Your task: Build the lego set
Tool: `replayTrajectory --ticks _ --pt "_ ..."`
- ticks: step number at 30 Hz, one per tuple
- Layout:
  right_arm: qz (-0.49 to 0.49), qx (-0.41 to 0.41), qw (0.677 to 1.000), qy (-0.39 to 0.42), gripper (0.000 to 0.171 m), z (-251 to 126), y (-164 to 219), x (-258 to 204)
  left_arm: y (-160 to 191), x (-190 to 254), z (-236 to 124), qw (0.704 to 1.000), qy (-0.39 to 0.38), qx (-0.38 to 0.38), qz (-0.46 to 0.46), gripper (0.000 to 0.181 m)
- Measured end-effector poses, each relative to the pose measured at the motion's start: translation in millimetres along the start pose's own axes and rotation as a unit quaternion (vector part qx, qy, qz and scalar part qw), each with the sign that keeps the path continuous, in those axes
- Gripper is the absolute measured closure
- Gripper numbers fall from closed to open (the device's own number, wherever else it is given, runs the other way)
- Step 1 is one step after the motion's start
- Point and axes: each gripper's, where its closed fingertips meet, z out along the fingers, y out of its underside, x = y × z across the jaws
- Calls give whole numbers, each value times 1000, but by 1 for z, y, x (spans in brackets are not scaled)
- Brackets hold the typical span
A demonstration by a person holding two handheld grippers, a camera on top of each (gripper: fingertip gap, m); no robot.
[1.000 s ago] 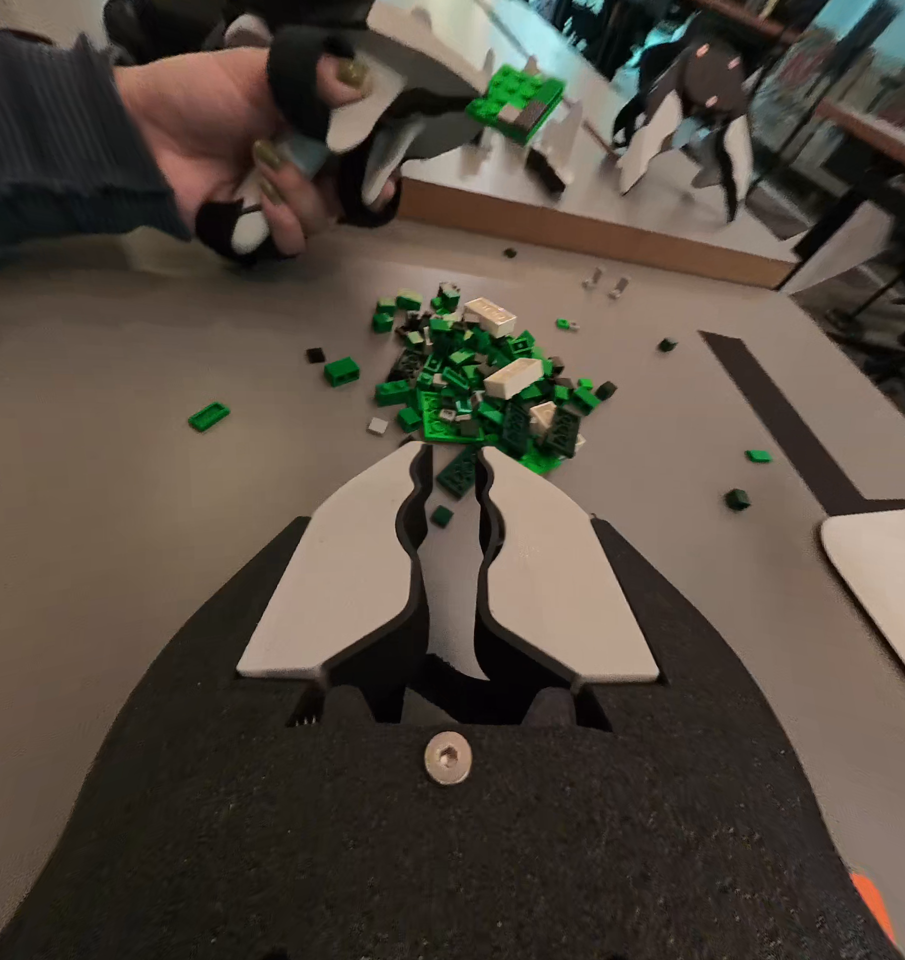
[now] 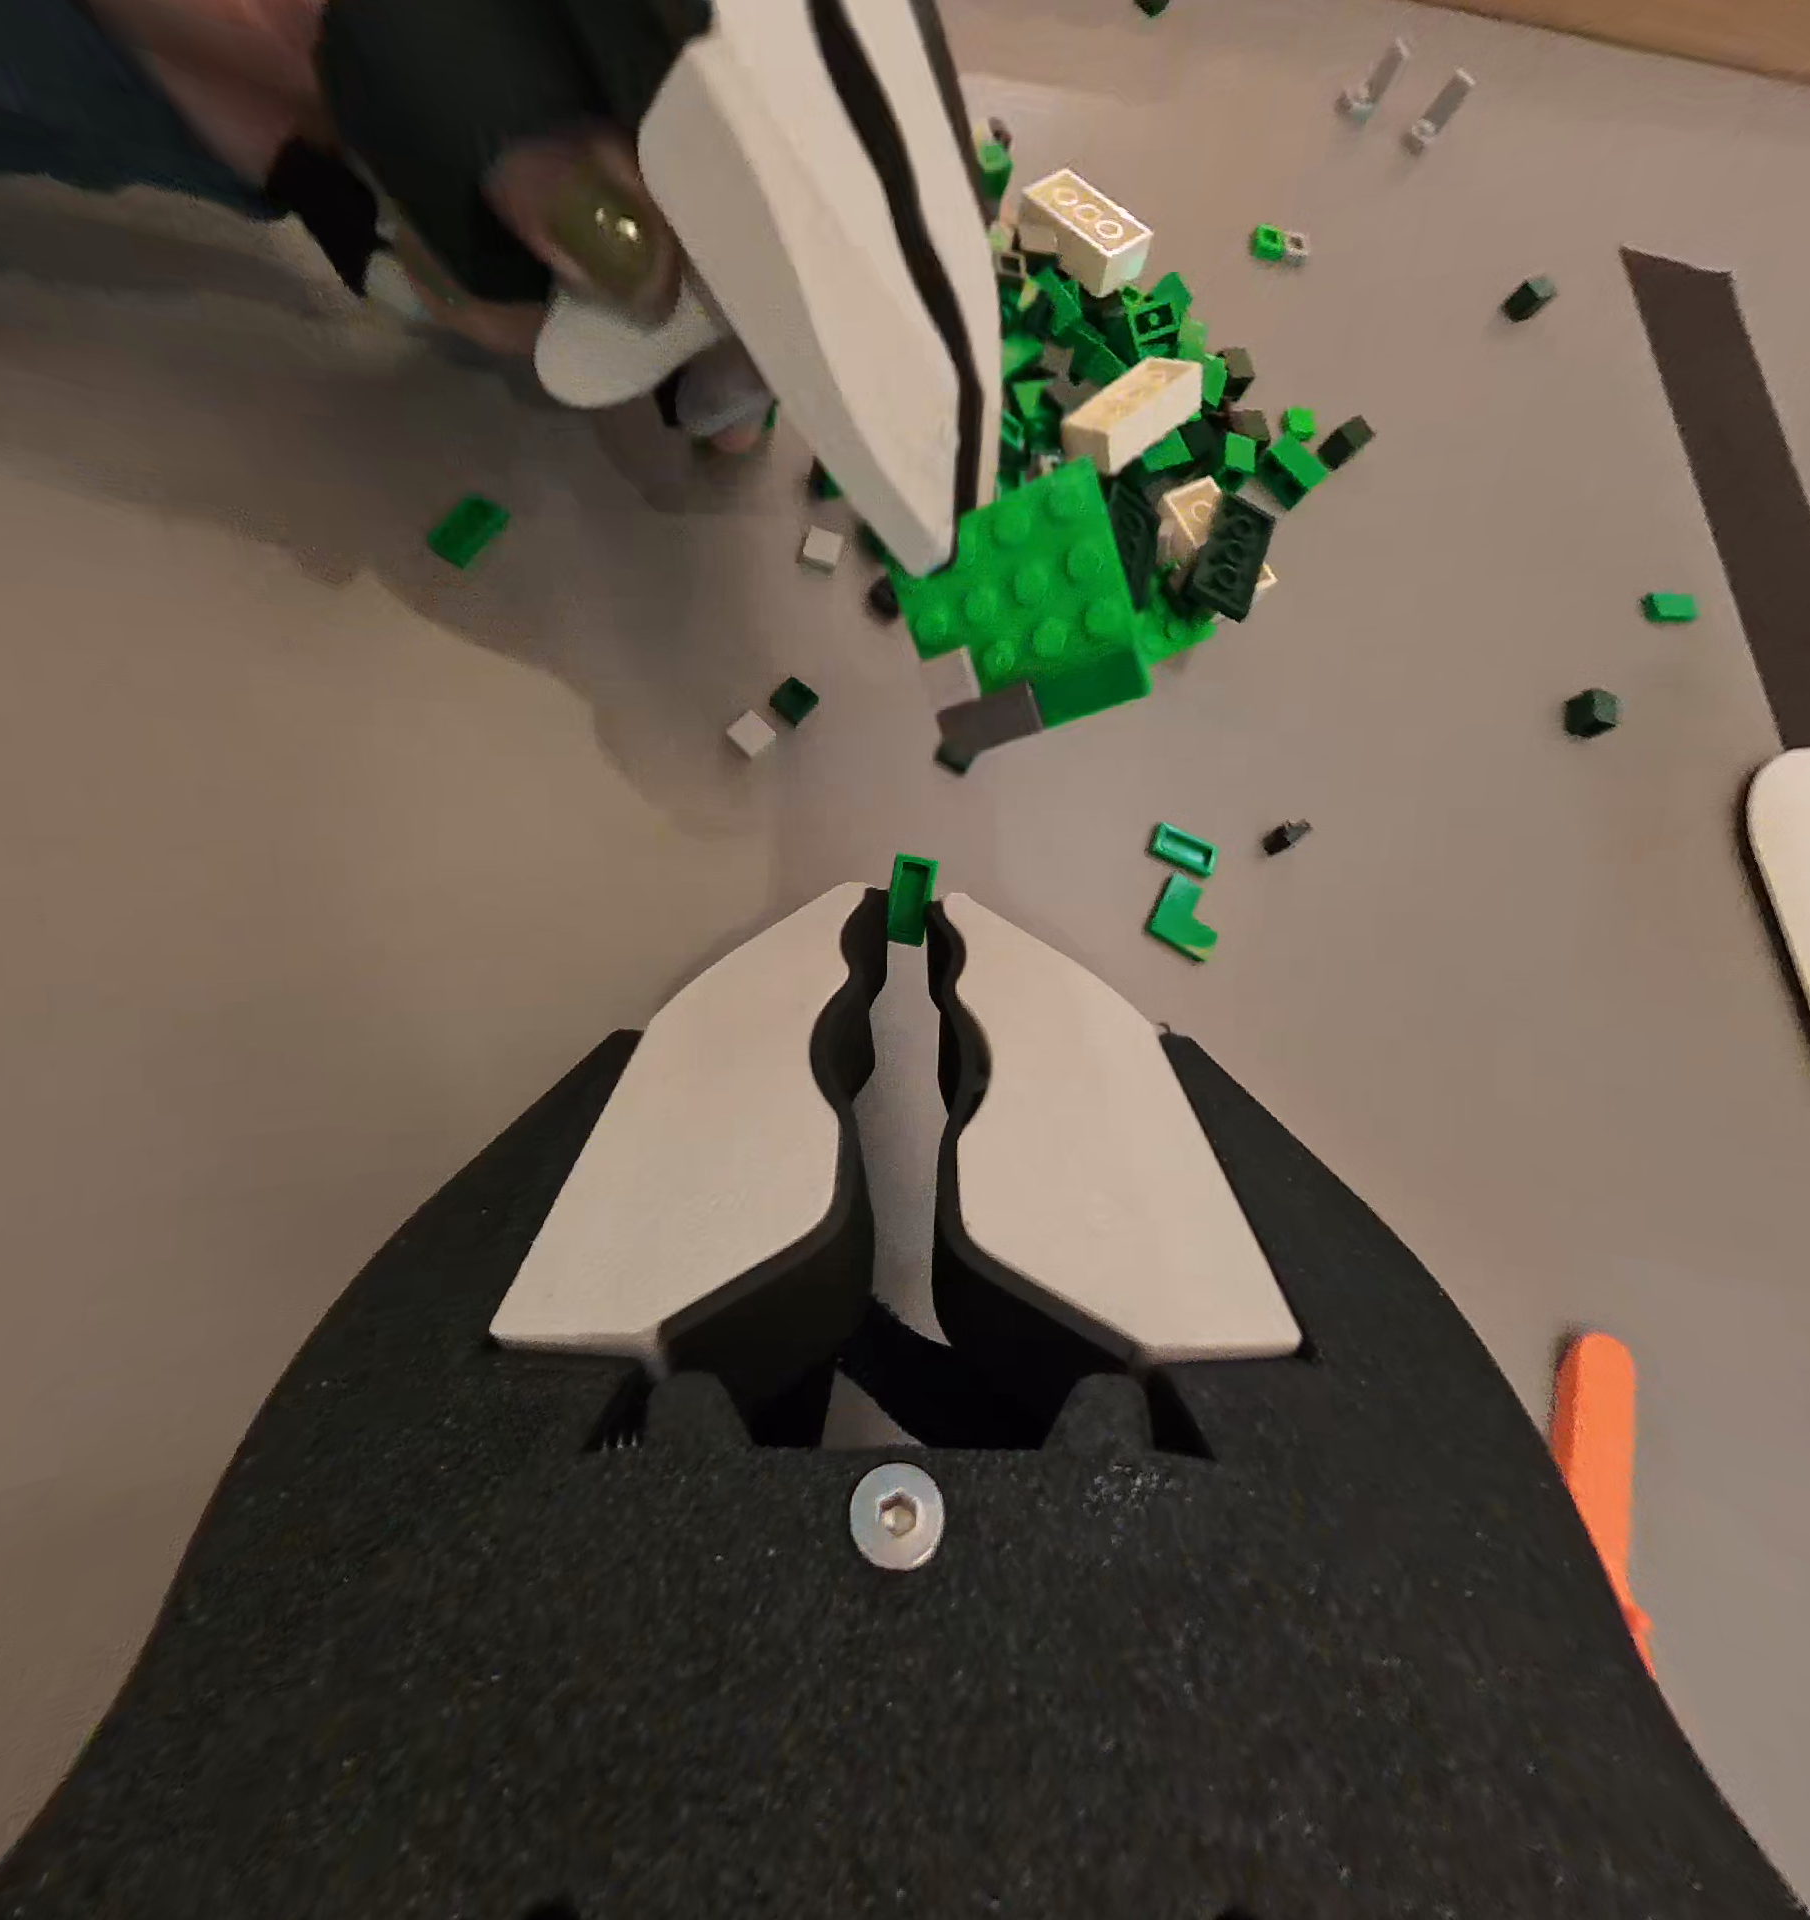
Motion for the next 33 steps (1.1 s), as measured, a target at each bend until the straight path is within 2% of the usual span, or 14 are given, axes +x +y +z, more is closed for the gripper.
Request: replayTrajectory --ticks 8,14,15,17,22,25,27,30,33 --pt "7 -1 1000 -3 165 -8 6 -4 10 11 16 999 35 -18 -16 178" --pt "9 9 1000 -8 166 -12 2 -5 20 9 23 998 30 -42 -18 178" --pt "9 13 1000 -9 171 -13 1 -5 22 8 24 998 25 -49 -16 178" --pt "16 19 1000 -17 171 -13 0 -7 25 9 26 998 25 -56 -13 178" --pt "25 -8 999 -29 171 -19 13 -7 14 6 19 999 18 -28 -10 178" --pt "39 24 995 -88 170 -26 8 -31 1 0 6 1000 11 11 -18 178" --pt "38 15 991 -127 166 -26 11 -55 -6 -5 -2 999 4 32 -23 178" --pt "59 -26 988 -141 154 -22 16 -86 -13 -8 -10 998 4 58 -31 178" --pt "20 -24 988 -151 153 -19 14 -117 -16 -8 -15 997 7 69 -34 178"
